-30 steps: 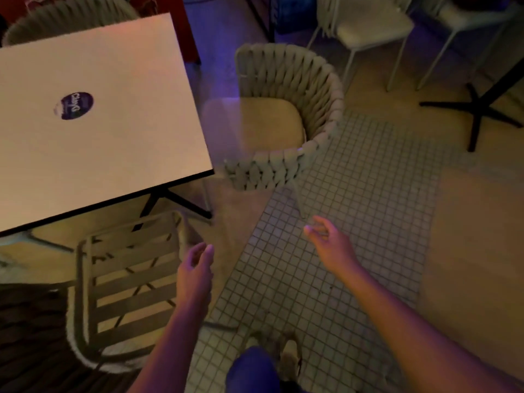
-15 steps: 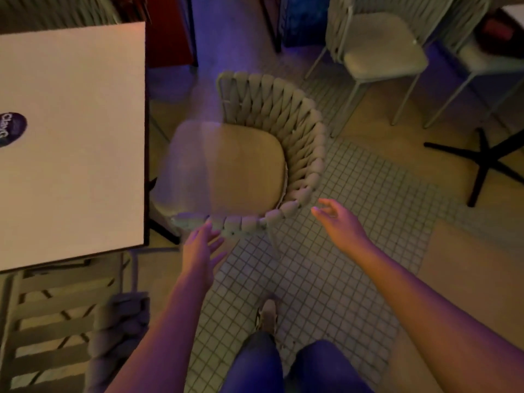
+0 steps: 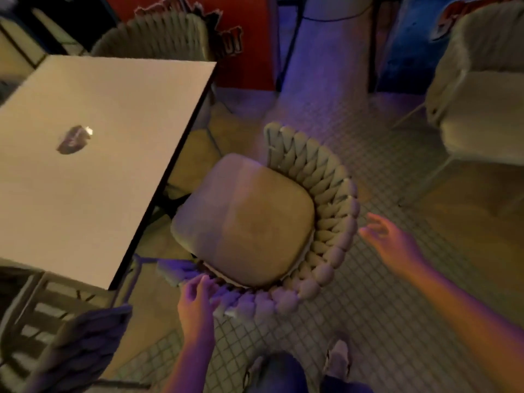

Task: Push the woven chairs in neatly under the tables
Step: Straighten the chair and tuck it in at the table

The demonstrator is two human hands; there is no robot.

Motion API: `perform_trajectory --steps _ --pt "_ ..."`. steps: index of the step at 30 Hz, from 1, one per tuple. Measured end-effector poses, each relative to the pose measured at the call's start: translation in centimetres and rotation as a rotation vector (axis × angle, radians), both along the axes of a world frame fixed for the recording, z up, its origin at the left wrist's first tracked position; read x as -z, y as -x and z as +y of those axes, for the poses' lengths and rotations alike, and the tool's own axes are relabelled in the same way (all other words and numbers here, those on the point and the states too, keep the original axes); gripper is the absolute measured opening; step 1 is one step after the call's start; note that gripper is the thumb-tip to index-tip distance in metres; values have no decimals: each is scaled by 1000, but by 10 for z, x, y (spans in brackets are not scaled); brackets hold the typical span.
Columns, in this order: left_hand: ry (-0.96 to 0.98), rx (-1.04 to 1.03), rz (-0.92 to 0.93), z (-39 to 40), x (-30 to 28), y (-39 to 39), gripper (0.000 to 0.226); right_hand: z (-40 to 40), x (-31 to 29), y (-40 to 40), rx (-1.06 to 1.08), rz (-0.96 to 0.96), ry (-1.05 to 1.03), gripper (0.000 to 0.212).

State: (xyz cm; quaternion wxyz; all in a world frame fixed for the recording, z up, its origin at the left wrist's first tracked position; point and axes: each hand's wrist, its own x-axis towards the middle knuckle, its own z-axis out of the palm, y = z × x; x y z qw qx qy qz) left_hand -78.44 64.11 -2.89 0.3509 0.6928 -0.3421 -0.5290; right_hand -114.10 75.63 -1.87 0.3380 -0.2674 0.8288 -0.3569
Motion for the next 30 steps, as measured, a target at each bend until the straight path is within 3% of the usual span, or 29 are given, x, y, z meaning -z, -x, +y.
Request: perform_trajectory --steps 7,20,30 --pt "46 -173 -129 9 9 6 4 -99 24 75 -202 -23 24 54" --pt "-4 -191 -611 -25 28 -7 39 -241 19 106 -519 338 -57 57" --pt "-231 -309 -610 -62 66 -4 73 -366 56 125 -872 505 -68 61"
